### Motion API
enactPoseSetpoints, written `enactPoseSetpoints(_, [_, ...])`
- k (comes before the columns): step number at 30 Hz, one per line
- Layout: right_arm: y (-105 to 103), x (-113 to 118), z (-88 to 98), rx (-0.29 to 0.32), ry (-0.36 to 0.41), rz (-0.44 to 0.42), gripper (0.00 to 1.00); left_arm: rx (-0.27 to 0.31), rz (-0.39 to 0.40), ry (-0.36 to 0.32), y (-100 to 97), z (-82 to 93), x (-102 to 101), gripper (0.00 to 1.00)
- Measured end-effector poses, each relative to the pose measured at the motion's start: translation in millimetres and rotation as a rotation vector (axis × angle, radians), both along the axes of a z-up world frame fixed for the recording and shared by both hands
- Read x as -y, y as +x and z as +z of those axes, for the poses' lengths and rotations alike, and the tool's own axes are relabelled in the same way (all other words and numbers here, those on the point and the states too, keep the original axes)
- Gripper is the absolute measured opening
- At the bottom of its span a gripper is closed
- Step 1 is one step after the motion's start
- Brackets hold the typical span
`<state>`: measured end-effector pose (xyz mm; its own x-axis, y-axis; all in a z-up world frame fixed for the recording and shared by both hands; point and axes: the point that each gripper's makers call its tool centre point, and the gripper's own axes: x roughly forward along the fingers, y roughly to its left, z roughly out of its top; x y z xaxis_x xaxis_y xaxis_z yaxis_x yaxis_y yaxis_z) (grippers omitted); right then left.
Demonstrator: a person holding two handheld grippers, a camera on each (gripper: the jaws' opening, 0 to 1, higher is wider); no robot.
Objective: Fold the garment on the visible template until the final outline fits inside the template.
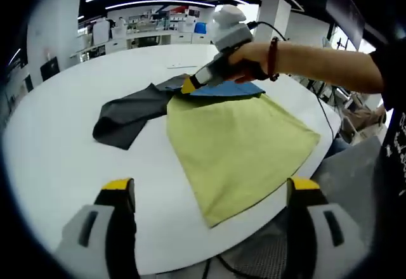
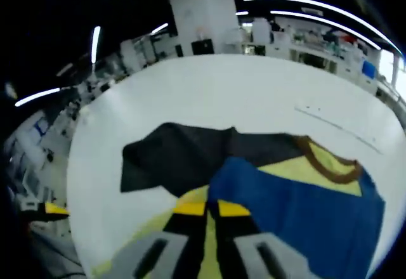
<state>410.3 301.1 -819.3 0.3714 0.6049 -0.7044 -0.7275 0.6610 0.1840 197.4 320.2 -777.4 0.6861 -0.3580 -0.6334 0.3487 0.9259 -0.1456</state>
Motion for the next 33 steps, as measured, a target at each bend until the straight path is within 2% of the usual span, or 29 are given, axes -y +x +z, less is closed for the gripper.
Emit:
enactPoseSetpoints(3, [-15, -3, -9.5, -0.054, 0.015, 0.042, 0.00, -0.001, 0.012, -0.006, -1.3, 0.9, -2, 0.97])
enactPoseSetpoints(7, [-19, -7, -11.3, -0.049, 0.037, 0.055, 0.02, 0.002, 0.023, -0.024, -0.4, 1.6, -3, 0.99])
enactPoseSetpoints(10, [-21, -11, -6.5, -0.048, 0.061, 0.066, 0.10, 0.004, 0.023, -0.020, 0.9, 2.6, -3, 0.99])
enactPoseSetpoints(11, [-22, -12, -4.7, -0.047, 0.068, 0.072, 0.15, 0.004, 0.020, -0.018, 1.3, 3.1, -3, 0.99])
enactPoseSetpoints(16, [-17, -17, 5.8, -0.016, 0.107, 0.091, 0.50, 0.011, 0.021, -0.014, 3.5, 5.0, -4, 0.99])
enactPoseSetpoints(20, [-15, -11, 14.0, 0.001, 0.117, 0.096, 0.66, 0.018, 0.025, -0.013, 6.4, 6.0, -6, 0.99])
enactPoseSetpoints(24, [-9, 5, 20.9, 0.021, 0.117, 0.075, 0.81, 0.023, 0.026, -0.006, 8.9, 8.5, -8, 0.99])
enactPoseSetpoints(27, [1, 20, 20.5, 0.033, 0.104, 0.038, 0.88, 0.027, 0.027, -0.006, 10.4, 10.0, -9, 0.99])
enactPoseSetpoints(30, [9, 44, 16.2, 0.039, 0.069, 0.000, 0.93, 0.029, 0.020, -0.001, 11.6, 11.9, -8, 0.99])
enactPoseSetpoints(33, [14, 67, 13.4, 0.023, 0.059, -0.036, 0.93, 0.035, 0.017, -0.003, 14.4, 13.1, -7, 0.99])
